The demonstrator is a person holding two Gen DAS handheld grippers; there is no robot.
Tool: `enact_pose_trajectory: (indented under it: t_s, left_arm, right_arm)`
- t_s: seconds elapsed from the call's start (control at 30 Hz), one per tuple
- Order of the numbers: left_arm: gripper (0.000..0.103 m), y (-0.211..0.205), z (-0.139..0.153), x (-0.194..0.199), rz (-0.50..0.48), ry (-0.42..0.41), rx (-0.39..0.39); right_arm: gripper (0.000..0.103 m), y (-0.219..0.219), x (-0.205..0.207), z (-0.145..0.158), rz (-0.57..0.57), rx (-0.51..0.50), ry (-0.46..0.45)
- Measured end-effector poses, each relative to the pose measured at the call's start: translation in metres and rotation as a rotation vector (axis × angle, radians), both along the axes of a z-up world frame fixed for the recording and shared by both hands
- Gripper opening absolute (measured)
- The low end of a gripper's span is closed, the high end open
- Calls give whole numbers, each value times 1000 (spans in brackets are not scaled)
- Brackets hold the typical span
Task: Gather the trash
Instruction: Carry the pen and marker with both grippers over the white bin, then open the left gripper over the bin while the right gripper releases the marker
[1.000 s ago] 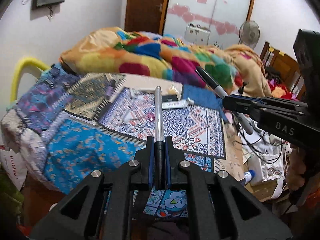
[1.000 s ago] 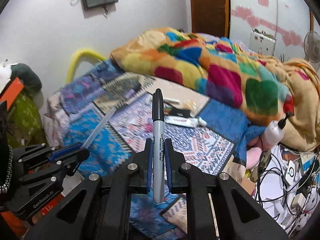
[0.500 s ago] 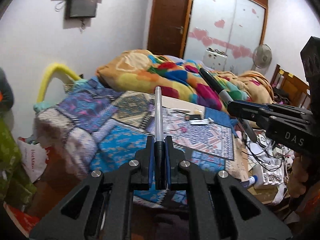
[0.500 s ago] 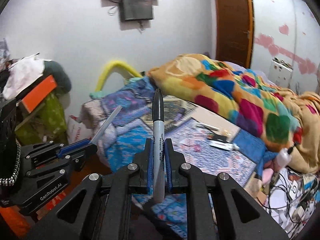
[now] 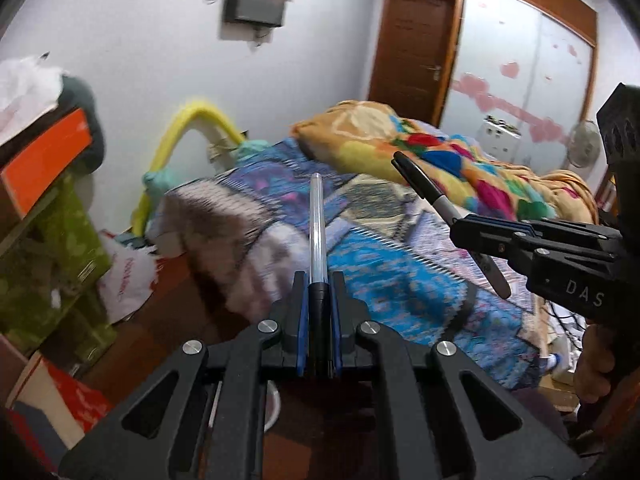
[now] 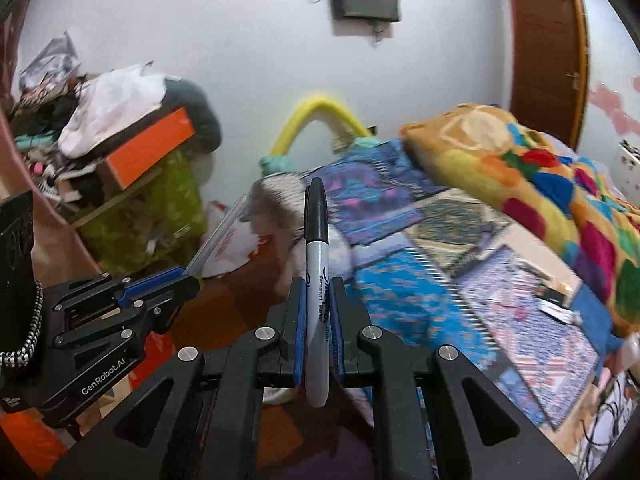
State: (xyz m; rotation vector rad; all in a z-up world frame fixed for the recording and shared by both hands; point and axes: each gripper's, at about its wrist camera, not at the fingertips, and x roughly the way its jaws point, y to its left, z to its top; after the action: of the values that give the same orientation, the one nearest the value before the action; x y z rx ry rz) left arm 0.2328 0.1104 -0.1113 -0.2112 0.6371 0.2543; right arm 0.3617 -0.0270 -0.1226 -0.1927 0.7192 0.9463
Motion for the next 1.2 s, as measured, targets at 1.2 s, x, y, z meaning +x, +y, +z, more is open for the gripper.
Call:
enact_pose_trajectory:
  t_s: [1.2]
  left_arm:
    - [9, 145, -252, -19, 234, 434, -367]
  right_arm:
    - [12, 185, -30, -191, 239, -340, 351]
